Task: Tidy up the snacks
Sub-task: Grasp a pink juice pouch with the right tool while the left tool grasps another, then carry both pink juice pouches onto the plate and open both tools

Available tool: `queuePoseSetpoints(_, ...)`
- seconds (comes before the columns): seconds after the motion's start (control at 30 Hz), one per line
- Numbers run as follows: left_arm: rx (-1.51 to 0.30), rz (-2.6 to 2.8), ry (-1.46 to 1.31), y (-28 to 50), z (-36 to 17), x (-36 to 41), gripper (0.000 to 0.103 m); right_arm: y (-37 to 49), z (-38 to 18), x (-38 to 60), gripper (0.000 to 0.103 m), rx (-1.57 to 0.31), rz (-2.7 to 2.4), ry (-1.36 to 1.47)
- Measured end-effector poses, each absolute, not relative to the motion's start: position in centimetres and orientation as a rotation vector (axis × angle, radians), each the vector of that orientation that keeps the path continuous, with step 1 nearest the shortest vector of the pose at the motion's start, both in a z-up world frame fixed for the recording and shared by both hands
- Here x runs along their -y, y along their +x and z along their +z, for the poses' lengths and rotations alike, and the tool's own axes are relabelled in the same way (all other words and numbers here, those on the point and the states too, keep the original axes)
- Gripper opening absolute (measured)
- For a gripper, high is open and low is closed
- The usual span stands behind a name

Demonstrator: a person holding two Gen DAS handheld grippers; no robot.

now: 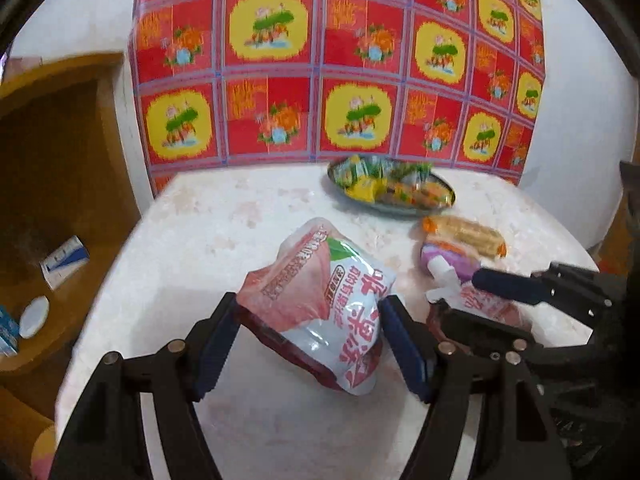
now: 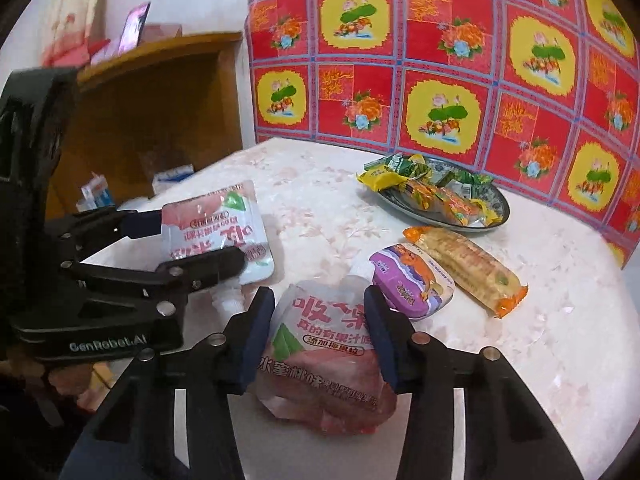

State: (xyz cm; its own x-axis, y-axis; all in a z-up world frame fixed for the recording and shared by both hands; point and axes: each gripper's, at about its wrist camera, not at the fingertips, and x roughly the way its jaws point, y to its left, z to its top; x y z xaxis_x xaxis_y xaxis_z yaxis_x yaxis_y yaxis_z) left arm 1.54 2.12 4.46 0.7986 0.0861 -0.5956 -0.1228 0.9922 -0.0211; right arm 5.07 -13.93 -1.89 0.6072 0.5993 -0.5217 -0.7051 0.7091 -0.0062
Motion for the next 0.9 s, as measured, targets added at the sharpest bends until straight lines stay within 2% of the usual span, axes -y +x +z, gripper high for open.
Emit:
queuePoseSetpoints(0.2, -0.567, 0.114, 0.000, 1.5, 8.6, -2.2, 0.075, 5.0, 1.1, 16.7, 0.045, -0.454, 0.788, -0.138)
queuePoseSetpoints(0.5, -0.580, 0.049, 0.075, 6.0, 11.9, -1.8, 0.075, 9.2, 6.3, 20.3, 0.045, -0.370, 0.739, -0.129)
queuePoseSetpoints(0.73, -0.611, -0.023, 0.063, 12.8, 13.2, -1.2, 0.075, 14.7, 9.5, 20.9, 0.046, -0.365, 0.733, -0.150)
queuePoseSetpoints(0.9, -0.680, -0.094, 0.021, 18.6, 12.3, -0.3, 0.075, 19.1, 9.3, 19.8, 0.046, -0.421, 0.759, -0.131)
